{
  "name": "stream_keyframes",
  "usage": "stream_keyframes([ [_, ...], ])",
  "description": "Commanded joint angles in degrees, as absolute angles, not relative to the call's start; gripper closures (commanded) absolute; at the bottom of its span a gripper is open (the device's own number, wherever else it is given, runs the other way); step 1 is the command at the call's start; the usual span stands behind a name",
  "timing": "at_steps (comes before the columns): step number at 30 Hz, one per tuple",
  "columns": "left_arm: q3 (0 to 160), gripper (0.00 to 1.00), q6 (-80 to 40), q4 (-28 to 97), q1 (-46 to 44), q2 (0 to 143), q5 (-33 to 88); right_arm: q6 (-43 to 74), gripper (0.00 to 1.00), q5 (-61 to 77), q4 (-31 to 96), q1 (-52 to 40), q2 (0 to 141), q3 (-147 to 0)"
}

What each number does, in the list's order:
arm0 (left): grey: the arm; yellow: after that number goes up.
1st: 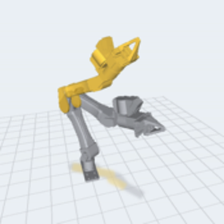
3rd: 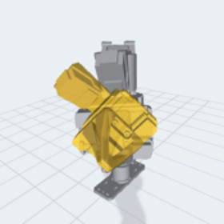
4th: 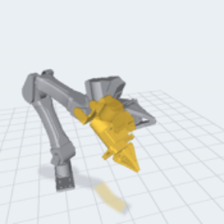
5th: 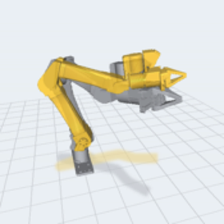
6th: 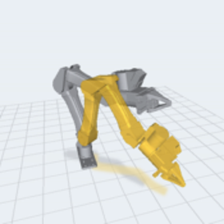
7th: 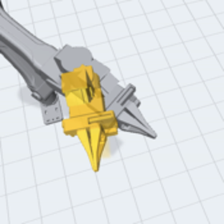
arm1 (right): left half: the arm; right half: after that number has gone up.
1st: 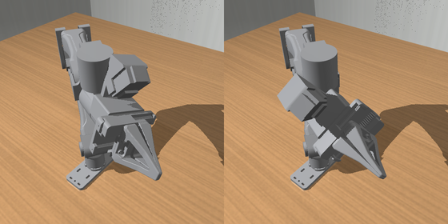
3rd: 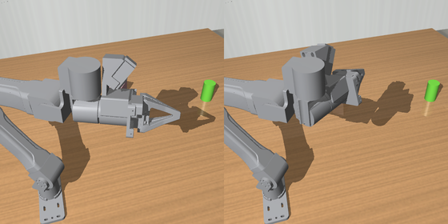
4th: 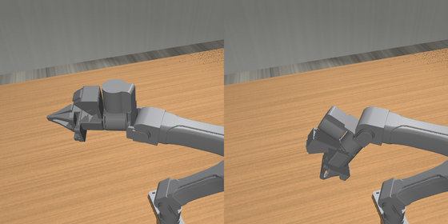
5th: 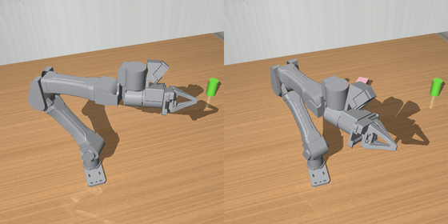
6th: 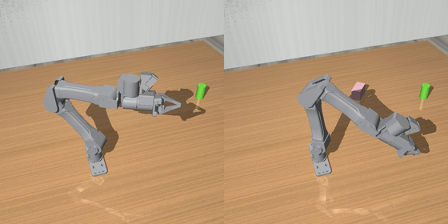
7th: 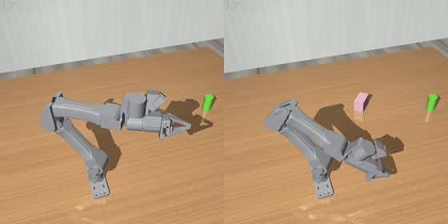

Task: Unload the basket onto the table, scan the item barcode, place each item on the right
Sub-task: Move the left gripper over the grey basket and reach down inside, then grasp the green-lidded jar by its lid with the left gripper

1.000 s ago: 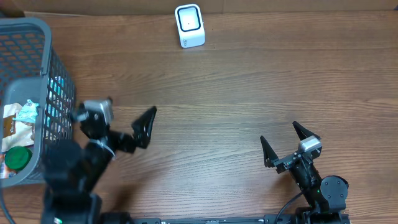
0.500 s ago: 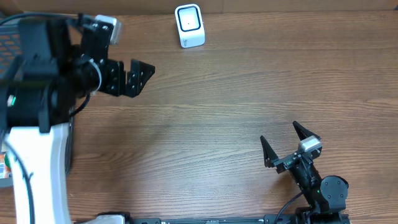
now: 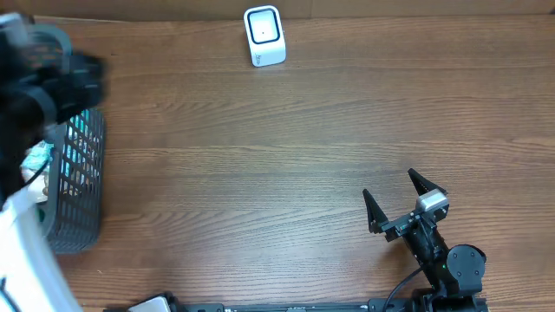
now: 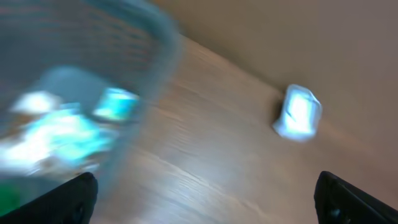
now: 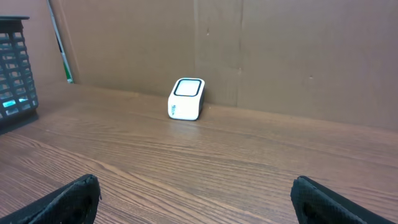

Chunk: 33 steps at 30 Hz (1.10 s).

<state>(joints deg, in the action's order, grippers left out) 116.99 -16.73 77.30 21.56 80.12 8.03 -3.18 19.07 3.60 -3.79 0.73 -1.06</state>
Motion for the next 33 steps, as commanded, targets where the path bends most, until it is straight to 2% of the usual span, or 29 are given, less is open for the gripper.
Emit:
stream_keyframes([
  [1,118.2,0.05,-23.3,78.8,29.6,78.3,-0.9,-3.0,0.0,18.7,3.3,-3.7,0.2,-0.5],
  [4,115.0,0.06,-28.6,79.0,37.0,79.3,0.0,-3.0,0.0,18.7,3.3,-3.7,0.2,-0.5],
  [12,105.0,0.05,-28.3,78.6,42.1,82.5,-4.8,-3.0,0.0,18.7,3.3,-3.7,0.2,-0.5],
  [22,90.5,0.01,-18.7,72.7,49.0,83.4,-6.0,-3.0,0.0,18.7,3.3,-3.7,0.2,-0.5],
  [26,88.6,0.06,-13.4,71.4,50.3,88.4,-7.2,-3.0,0.0,18.7,3.3,-3.7,0.2,-0.5],
  [28,88.6,0.17,-11.2,71.2,50.3,90.7,-8.6,-3.0,0.0,18.7,3.3,-3.7,0.2,-0.5],
  [33,88.6,0.17,-10.5,70.4,50.3,95.8,-10.4,-3.0,0.0,18.7,3.3,-3.7,0.2,-0.5],
])
